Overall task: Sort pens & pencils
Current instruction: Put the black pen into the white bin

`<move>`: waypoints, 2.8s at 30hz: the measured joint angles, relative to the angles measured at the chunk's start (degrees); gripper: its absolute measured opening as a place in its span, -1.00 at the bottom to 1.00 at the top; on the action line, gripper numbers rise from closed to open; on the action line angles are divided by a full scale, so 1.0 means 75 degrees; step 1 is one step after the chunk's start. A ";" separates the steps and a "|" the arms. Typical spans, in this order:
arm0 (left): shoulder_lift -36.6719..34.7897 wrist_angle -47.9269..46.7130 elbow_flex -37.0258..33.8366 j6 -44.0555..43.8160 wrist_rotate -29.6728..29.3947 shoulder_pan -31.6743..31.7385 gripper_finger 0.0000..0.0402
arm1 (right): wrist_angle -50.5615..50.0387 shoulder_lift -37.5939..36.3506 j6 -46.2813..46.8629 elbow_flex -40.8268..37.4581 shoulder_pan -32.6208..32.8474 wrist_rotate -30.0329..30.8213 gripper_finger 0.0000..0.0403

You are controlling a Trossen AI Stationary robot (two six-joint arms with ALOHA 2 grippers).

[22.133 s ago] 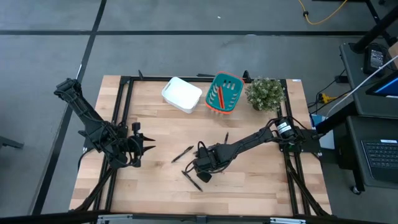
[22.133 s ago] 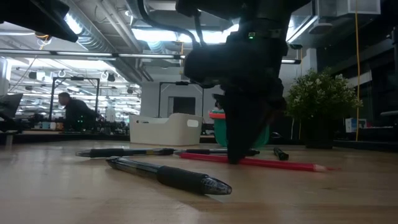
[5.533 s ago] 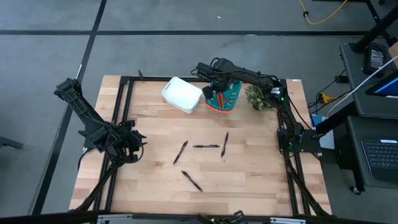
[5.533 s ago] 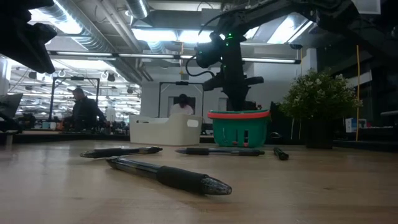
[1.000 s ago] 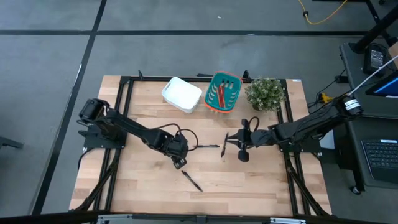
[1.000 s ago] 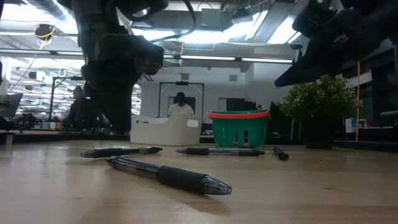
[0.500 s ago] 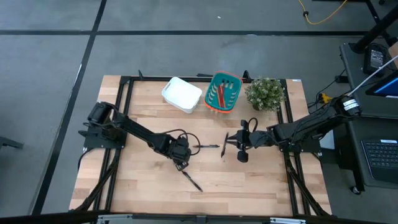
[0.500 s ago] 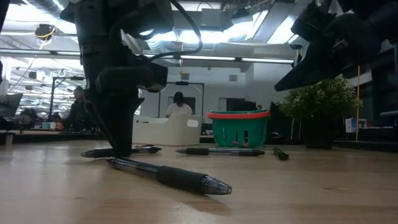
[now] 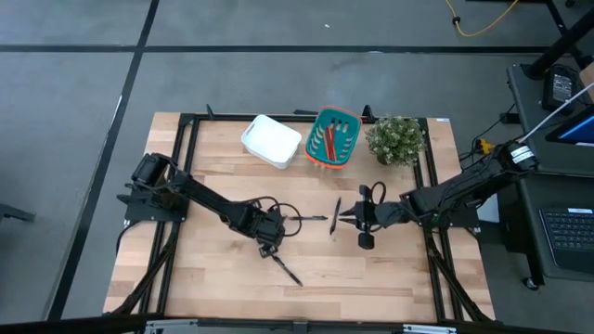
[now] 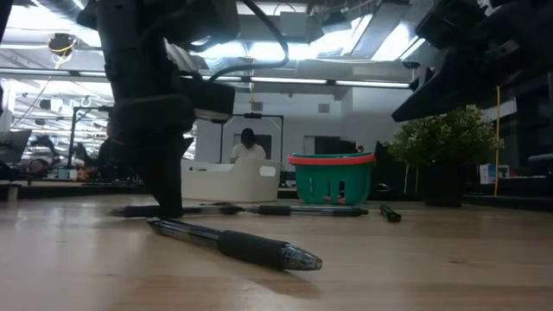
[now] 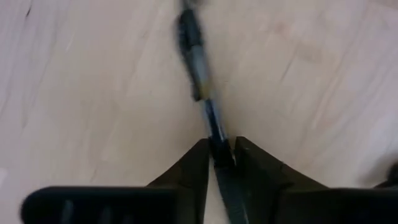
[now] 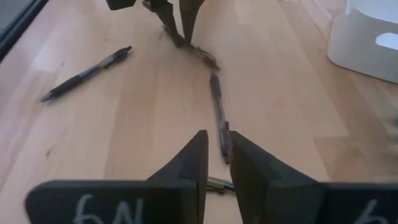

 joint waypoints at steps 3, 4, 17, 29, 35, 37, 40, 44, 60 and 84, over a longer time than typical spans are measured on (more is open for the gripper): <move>0.0006 0.0028 0.0000 0.0084 -0.0008 -0.0041 -0.79 | 0.0000 0.0000 0.0137 0.0000 0.0075 -0.0001 -0.68; 0.0006 0.0026 0.0000 0.0164 -0.0021 -0.0052 -0.85 | 0.0000 0.0000 0.0144 0.0000 0.0099 0.0002 -0.68; -0.0451 -0.0059 -0.0121 0.1073 -0.1044 -0.0336 -0.90 | -0.0009 0.0000 0.0521 0.0000 0.0436 0.0059 -0.68; -0.1857 -0.0116 -0.0079 0.1658 -0.2342 -0.0443 -0.90 | -0.0015 0.0000 0.0728 0.0000 0.0743 0.0081 -0.68; -0.2626 -0.0252 -0.0061 0.1835 -0.3369 -0.0574 -0.90 | -0.0023 0.0000 0.0835 0.0000 0.0899 0.0083 -0.68; -0.2790 -0.0292 -0.0074 0.1784 -0.3729 -0.0693 -0.90 | -0.0026 0.0000 0.0937 0.0000 0.0952 0.0083 -0.68; -0.2987 -0.0265 -0.0148 0.1821 -0.4265 -0.0846 -0.90 | -0.0026 0.0000 0.0938 0.0000 0.1064 0.0083 -0.68; -0.3102 -0.0278 -0.0322 0.1664 -0.4783 -0.0844 -0.90 | -0.0026 0.0000 0.1126 0.0000 0.1215 0.0370 -0.68; -0.3124 -0.0293 -0.0431 0.2745 -0.6181 0.0902 -0.90 | -0.0026 0.0000 0.1281 0.0000 0.1390 0.0870 -0.68; -0.3153 0.0890 -0.0431 0.7743 -0.0949 0.4809 -0.90 | -0.0026 0.0000 0.1304 0.0000 0.1389 0.0870 -0.68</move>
